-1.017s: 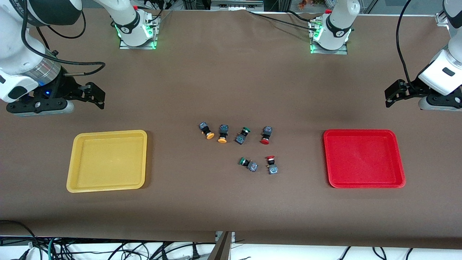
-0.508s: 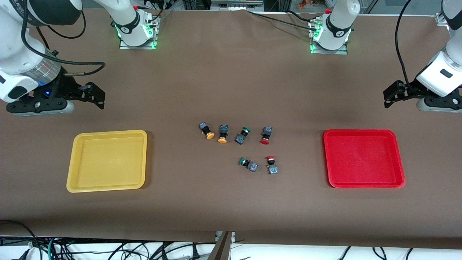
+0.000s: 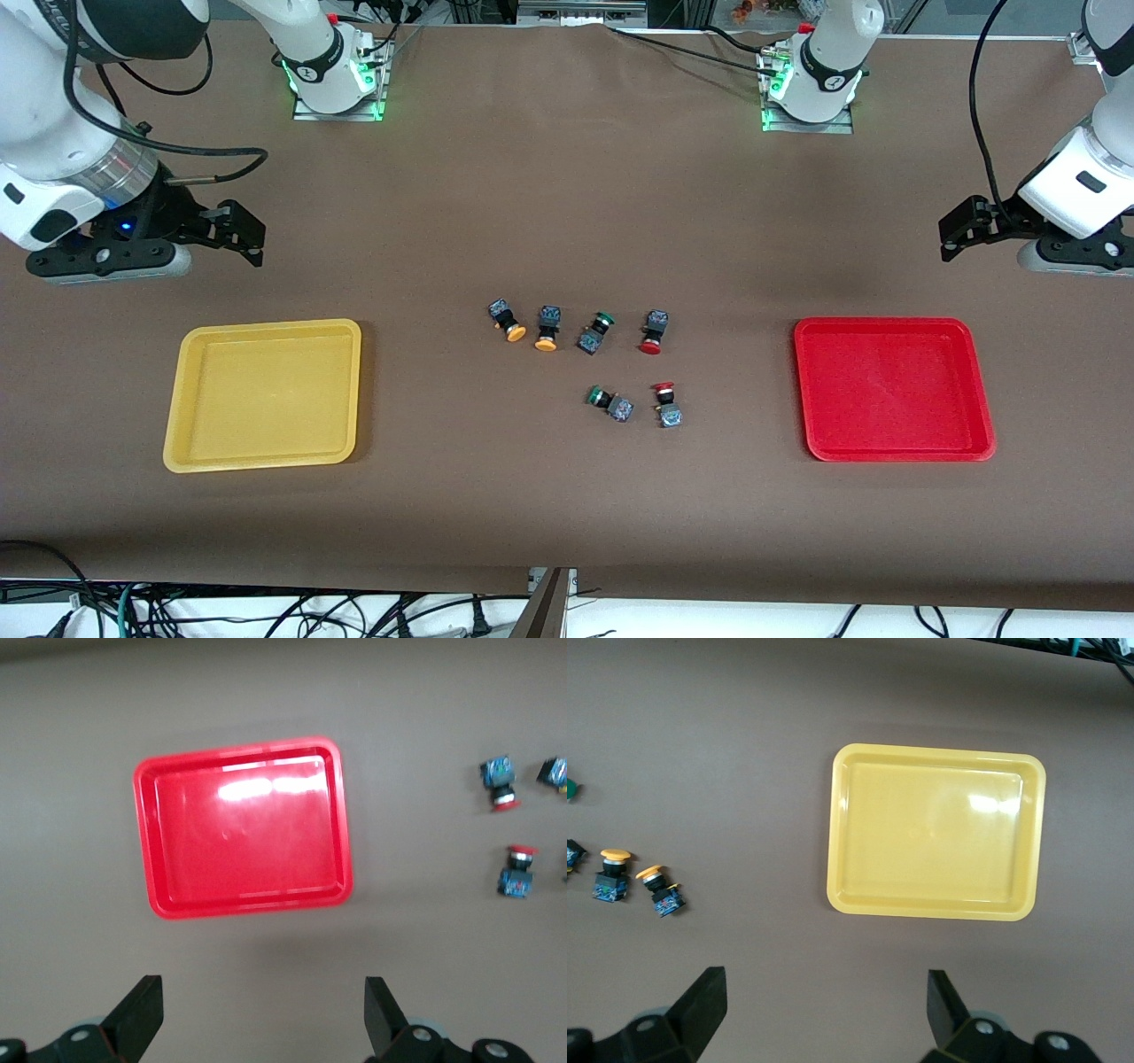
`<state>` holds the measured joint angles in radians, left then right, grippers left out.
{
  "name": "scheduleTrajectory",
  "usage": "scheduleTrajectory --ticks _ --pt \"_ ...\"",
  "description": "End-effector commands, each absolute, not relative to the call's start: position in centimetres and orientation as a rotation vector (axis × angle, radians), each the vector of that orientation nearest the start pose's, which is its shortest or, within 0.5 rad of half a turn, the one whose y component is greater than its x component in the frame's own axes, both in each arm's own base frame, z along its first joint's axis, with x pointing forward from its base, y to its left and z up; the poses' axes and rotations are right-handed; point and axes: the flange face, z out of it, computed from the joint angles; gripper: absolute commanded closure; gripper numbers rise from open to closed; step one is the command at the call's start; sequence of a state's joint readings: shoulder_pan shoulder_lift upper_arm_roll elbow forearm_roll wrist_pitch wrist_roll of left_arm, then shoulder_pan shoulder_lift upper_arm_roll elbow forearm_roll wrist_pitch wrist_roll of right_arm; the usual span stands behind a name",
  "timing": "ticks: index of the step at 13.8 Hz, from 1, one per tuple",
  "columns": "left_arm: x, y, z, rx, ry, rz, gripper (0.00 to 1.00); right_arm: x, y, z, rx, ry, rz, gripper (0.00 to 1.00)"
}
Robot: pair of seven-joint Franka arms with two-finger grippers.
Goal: Place red and yellow buttons in trays
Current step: 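Grasp a yellow button with the right gripper while the left gripper grasps a red button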
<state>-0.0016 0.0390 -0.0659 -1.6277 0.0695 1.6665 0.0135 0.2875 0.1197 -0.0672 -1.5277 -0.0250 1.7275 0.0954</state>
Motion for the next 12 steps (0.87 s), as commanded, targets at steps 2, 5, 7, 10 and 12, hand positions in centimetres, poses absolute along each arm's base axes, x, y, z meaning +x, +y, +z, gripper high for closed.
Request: scheduleTrajectory --ticks 2,5,7,10,12 --pt "57.3 -4.3 55.5 -3.078 0.196 0.227 0.0 61.6 17.2 54.0 -3.142 -0.295 -0.106 0.0" --pt "58.3 -5.8 51.4 -3.083 0.214 0.337 0.0 61.4 22.5 49.1 -3.158 -0.428 -0.015 0.0" --pt "60.1 -6.6 48.2 -3.14 0.195 0.34 0.0 62.7 24.9 40.9 -3.15 -0.479 0.125 0.0" --pt "62.6 -9.9 43.3 -3.18 0.111 0.256 0.0 61.0 32.1 35.5 -3.054 -0.461 0.147 0.0" --pt "64.2 -12.8 39.3 -3.175 -0.018 0.192 0.0 58.6 37.1 32.1 -3.04 -0.405 0.141 0.0"
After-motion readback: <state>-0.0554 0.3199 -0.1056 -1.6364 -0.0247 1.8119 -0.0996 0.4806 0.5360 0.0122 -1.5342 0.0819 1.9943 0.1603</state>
